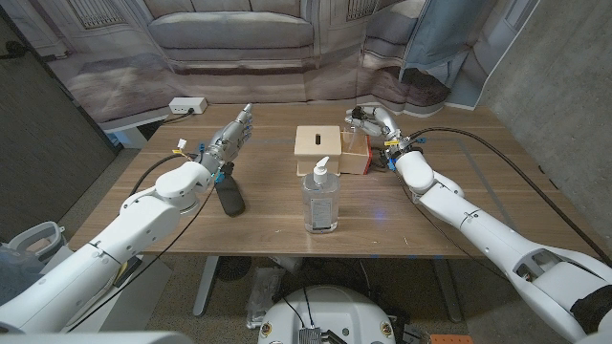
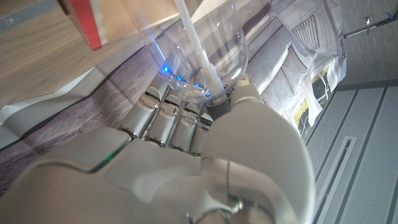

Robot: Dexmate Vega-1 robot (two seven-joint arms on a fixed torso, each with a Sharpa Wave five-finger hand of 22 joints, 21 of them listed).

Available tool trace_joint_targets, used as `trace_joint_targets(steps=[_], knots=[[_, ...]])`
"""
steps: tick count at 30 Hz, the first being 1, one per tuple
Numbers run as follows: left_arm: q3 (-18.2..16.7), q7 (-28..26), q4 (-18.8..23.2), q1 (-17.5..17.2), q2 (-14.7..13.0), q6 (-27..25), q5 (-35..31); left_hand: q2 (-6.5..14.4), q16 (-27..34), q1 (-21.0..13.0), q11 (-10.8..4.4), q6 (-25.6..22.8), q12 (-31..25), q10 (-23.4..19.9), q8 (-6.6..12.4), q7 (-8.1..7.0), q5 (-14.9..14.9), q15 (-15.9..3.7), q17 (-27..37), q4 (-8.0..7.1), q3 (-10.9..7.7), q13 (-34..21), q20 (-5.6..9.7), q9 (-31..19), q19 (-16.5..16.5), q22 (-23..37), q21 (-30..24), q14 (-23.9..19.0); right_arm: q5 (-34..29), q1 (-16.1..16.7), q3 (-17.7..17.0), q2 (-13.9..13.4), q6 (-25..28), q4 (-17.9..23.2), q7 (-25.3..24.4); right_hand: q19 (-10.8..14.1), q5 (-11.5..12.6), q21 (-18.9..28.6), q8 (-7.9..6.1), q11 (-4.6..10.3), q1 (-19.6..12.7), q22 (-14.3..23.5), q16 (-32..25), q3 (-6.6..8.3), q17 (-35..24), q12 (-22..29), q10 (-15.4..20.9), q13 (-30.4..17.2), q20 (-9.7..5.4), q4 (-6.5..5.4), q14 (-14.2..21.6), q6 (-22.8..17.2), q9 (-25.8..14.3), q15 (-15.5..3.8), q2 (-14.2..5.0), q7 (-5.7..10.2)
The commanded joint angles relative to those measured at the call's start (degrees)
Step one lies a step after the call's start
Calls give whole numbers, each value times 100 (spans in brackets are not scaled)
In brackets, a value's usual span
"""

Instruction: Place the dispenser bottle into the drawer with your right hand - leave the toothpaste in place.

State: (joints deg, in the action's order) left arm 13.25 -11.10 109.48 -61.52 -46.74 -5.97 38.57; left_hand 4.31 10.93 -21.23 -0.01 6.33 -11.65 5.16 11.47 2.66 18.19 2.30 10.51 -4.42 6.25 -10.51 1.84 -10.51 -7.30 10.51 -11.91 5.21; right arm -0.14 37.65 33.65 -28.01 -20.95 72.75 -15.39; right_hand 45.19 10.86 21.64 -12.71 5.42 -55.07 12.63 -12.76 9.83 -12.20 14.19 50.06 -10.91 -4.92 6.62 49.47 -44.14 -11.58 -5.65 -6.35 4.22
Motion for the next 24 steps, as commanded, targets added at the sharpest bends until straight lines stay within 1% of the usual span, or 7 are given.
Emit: trace_joint_targets(steps=[1,10,15,21,24], knots=[[-1,3,24,-1,-32,-55,27,18,-3,-61,19,-11,7,12,-8,7,-23,3,18,11,39,-21,65,-27,9,12,-12,11,-99,98,-36,23,-303,-85,-236,11,4,40,-31,11,-237,26,-9,54,-20,15,40,-14,-589,-8,91,-171,-13,-676,-282,99],[20,-23,75,-7,-35,-72,10,21,-7,-66,24,-13,7,10,-9,3,-24,7,18,10,49,-21,68,-27,15,12,-13,20,-337,172,-59,9,-539,-125,-500,-9,3,43,-22,26,-252,29,-1,70,-21,2,37,-13,-602,-7,83,-179,-11,-679,-287,113],[42,-32,89,0,-30,-95,8,23,-2,-68,21,-17,7,11,-7,4,-25,8,18,10,53,-21,66,-27,14,12,-13,7,-590,180,-44,36,-747,-242,-762,-17,2,47,-19,33,-258,31,2,76,-21,-6,34,-13,-607,-6,81,-188,-10,-683,-286,119],[58,-54,106,-2,-24,-118,4,25,-2,-70,21,-17,7,9,-8,4,-26,14,18,10,59,-21,65,-27,12,12,-12,7,-755,146,-15,83,-899,-415,-928,-30,0,51,-12,51,-262,33,12,83,-20,-17,32,-13,-614,-7,69,-195,-9,-685,-281,146],[61,-61,121,-2,-30,-140,9,26,-4,-72,21,-15,7,9,-9,8,-26,10,18,9,63,-21,63,-27,11,12,-11,11,-744,128,-4,106,-941,-488,-921,-40,-1,51,-9,51,-257,34,14,83,-20,-20,36,-13,-615,-11,66,-197,-9,-680,-278,150]])
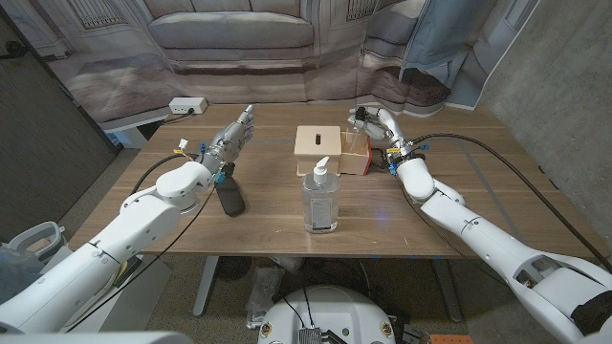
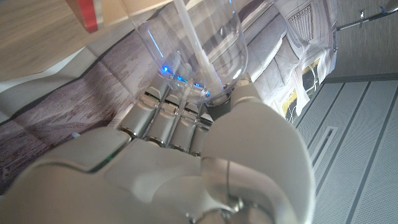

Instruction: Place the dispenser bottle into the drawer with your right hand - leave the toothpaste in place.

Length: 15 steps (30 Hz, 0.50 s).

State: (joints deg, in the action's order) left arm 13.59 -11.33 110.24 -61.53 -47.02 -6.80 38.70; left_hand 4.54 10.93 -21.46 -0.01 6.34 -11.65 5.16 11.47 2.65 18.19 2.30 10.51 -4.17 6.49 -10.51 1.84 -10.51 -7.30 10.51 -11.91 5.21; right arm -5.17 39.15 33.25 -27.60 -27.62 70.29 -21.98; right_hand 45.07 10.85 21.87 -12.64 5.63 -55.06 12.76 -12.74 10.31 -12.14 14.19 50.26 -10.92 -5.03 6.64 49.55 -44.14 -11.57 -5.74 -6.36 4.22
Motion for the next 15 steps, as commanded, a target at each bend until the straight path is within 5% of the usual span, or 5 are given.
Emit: trace_joint_targets(steps=[1,15], knots=[[28,-48,52,-2,-4,-66,-7,4,1,-49,20,-15,7,8,-9,6,-27,6,18,-16,40,-21,63,-27,11,12,-11,-1,-244,-26,39,72,-276,-257,-267,-29,-1,28,-15,34,-258,22,12,35,-26,-21,15,-12,-603,-14,57,-198,-9,-671,-277,155],[46,-60,63,-4,8,-79,0,9,-2,-56,21,-22,8,9,-9,2,-28,6,18,-17,55,-21,59,-27,10,12,-10,3,-231,-94,83,120,-321,-409,-239,-74,-4,29,0,45,-243,26,27,42,-30,-43,1,-14,-611,-33,27,-202,-9,-670,-279,184]])
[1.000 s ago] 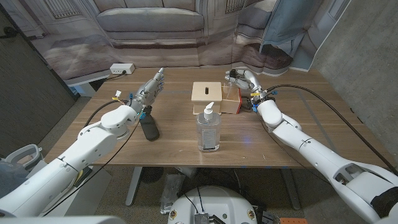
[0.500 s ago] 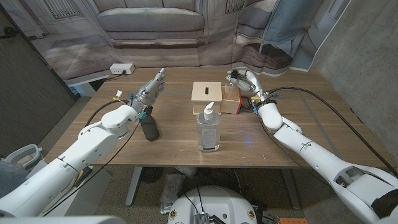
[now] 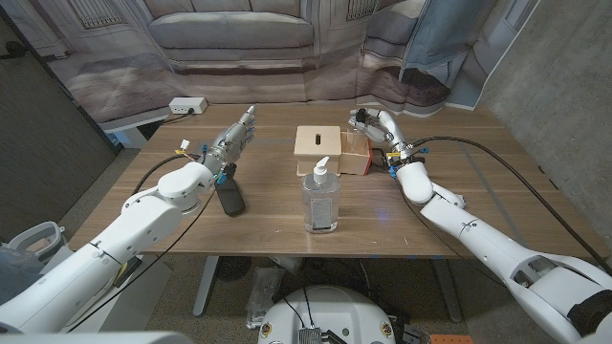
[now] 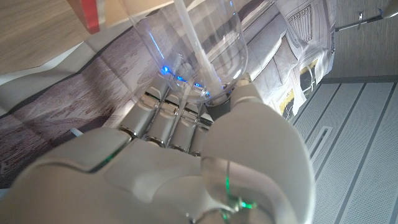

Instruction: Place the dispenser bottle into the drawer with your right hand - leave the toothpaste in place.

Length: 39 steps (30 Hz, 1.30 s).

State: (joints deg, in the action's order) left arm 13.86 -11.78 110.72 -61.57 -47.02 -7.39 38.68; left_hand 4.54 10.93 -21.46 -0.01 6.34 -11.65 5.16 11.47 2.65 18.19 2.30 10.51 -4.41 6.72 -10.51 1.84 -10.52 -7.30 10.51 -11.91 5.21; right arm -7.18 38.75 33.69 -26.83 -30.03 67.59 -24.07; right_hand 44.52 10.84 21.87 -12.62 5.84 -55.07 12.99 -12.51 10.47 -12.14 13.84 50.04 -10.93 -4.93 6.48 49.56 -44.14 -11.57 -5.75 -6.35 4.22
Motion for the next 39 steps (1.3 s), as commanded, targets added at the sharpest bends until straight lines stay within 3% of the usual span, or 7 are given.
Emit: trace_joint_targets(steps=[1,6,20,39], knots=[[21,-15,13,3,7,-19,-3,10,-3,-57,25,-22,7,7,-9,2,-29,10,18,7,32,-21,59,-27,10,12,-10,7,-30,-58,41,38,-77,-134,-20,-18,-4,31,-1,22,-241,3,7,26,-30,-10,23,-13,-622,-17,19,-203,-9,-667,-279,184],[33,-4,-6,23,14,-24,1,12,-3,-60,19,-23,7,7,-9,1,-29,-5,18,7,38,-21,58,-27,10,13,-10,5,-14,-50,37,13,-30,-70,19,-84,-15,20,42,11,-186,4,37,7,-35,-55,-64,-16,-593,-53,-64,-121,-10,-628,-260,173],[67,29,-64,64,35,-18,6,20,-8,-67,17,-35,9,10,-6,2,-31,1,19,5,54,-21,57,-27,9,13,-9,18,152,-51,33,-28,44,-31,266,-371,-44,-70,174,-134,205,-32,150,-224,-51,-199,-445,-25,-447,-203,-546,293,-9,-400,-21,-5],[85,44,-127,70,50,-4,24,31,-4,-76,13,-39,10,12,-8,-8,-35,3,19,2,74,-22,55,-28,5,13,-7,5,219,-22,107,-127,402,86,525,-703,-26,-209,194,-220,409,-71,231,-352,-12,-252,-745,-30,-302,-249,-1035,541,-8,-207,110,-41]])
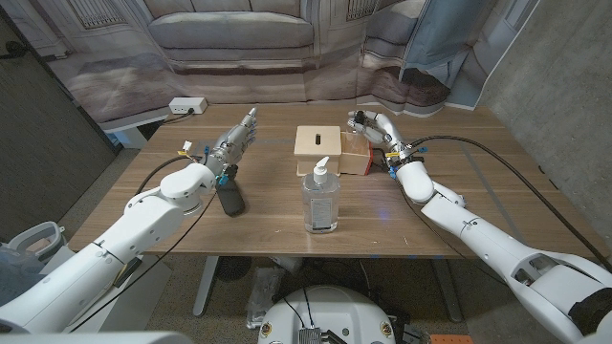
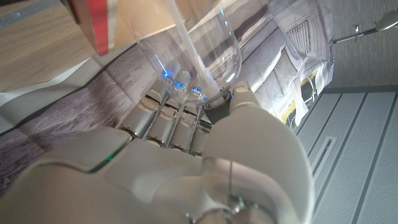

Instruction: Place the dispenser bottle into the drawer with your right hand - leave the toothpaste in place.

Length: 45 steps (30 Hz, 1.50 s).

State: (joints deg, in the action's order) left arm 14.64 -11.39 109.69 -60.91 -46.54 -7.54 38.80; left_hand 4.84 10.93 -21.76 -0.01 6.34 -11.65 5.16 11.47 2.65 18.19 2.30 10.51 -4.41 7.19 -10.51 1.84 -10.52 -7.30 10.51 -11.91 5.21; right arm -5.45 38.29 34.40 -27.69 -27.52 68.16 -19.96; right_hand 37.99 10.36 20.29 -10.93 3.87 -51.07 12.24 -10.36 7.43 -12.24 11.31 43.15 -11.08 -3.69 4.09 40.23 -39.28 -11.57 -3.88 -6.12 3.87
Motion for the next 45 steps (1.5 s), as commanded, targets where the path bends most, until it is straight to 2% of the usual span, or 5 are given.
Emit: trace_joint_targets(steps=[1,18,29,35,45], knots=[[6,3,-21,5,0,7,13,1,-6,-46,13,-38,11,12,-8,-4,-35,4,19,2,29,-22,59,-27,6,13,-7,11,54,26,38,-44,156,28,122,-78,23,-65,23,-32,34,1,23,-67,3,4,-69,-16,-411,-15,-151,64,-9,-371,111,-14],[23,35,-37,27,-8,-4,25,11,-8,-55,17,-50,9,8,-6,-7,-37,12,19,-1,48,-22,55,-28,7,14,-8,15,85,69,47,-127,287,163,195,-271,48,-158,30,-69,190,-23,17,-155,33,-9,-259,-19,-327,-60,-391,226,-8,-278,182,-38],[32,47,-48,26,-4,7,31,17,-10,-60,15,-46,10,8,-9,-4,-39,8,19,-3,62,-22,55,-28,7,14,-8,22,173,76,28,-167,325,251,328,-539,83,-302,89,-161,489,-54,3,-307,59,-56,-712,-26,-138,-166,-751,777,-10,-40,271,3],[37,50,-48,30,-8,3,28,19,-11,-63,18,-47,10,8,-9,-7,-40,18,19,-4,68,-22,54,-27,5,14,-8,25,210,75,18,-165,333,261,363,-592,86,-341,80,-202,607,-68,5,-371,69,-38,-791,-29,-73,-207,-847,904,-11,2,315,-107],[57,60,-49,78,-17,-38,26,26,2,-70,15,-49,11,10,-10,-10,-41,20,20,-5,82,-22,47,-27,0,14,-6,-6,307,39,20,-185,335,260,538,-930,139,-549,65,-289,793,-108,49,-489,106,-51,-1285,-35,247,-247,-1378,1355,-12,429,403,-51]])
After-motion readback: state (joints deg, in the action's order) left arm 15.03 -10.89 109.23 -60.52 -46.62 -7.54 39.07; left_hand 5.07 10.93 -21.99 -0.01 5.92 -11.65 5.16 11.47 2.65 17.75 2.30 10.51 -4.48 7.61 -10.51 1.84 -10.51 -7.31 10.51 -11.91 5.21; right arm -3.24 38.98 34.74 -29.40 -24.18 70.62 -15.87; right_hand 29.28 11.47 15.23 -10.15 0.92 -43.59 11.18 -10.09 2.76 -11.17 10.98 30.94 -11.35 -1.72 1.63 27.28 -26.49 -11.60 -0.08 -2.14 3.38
